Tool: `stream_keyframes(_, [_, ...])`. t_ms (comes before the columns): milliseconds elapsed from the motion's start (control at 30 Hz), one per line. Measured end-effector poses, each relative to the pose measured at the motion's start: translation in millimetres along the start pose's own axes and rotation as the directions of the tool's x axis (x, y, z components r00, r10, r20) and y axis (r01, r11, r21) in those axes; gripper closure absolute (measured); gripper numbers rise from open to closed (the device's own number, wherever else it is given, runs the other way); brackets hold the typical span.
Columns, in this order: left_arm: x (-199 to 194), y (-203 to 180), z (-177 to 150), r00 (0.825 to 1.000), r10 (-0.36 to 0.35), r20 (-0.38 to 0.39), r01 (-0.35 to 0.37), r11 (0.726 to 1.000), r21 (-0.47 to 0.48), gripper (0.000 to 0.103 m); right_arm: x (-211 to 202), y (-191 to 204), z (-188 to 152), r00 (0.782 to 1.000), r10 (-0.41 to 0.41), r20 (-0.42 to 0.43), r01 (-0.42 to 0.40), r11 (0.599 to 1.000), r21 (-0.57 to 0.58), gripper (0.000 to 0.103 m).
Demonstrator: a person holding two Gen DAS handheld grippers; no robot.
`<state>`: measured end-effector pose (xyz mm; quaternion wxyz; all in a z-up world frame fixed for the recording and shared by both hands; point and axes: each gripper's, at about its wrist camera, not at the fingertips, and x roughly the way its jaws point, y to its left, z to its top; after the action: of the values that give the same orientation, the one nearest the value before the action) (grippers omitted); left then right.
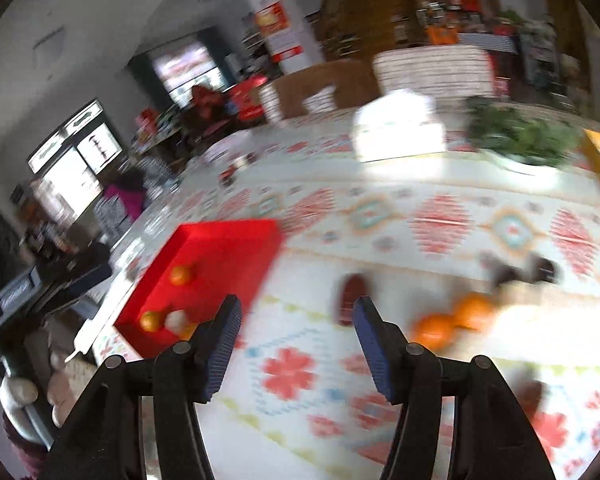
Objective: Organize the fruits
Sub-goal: 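Grasp the round beige slice with the right tool and drop it in the red box, then grasp a red date with the left tool while the right tool grasps a square beige piece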
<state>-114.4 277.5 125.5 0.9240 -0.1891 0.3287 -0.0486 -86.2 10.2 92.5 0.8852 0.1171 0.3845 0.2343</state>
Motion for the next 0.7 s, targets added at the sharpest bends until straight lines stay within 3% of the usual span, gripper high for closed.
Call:
stream_keyframes(200, [29,-45,-29,0.995,-0.061,-0.074,0.064,0.997,0.040,0.028,-34,-72,-11,0.995,-0.103,0.017,0.100,0.987,0.124,0.037])
stream_keyframes(333, [52,-60,-50,0.986,-0.084,-0.145,0.089,0.996,0.031,0.028,-39,-99,-20,0.993,-0.120,-0.006,0.119,0.979,0.166,0.037])
stream_keyframes(533, [76,-86,-82,0.970,-0.096,-0.224,0.119,0.989,0.090,0.028,-26,-99,-22,0.996,-0.086,-0.038,0.091,0.988,0.127,0.037])
stream_keyframes(700, [86,-108,-101,0.957,-0.114,-0.268,0.164,0.971,0.172,0.030,9,-87,-19,0.988,-0.086,-0.126,0.094,0.994,0.063,0.037])
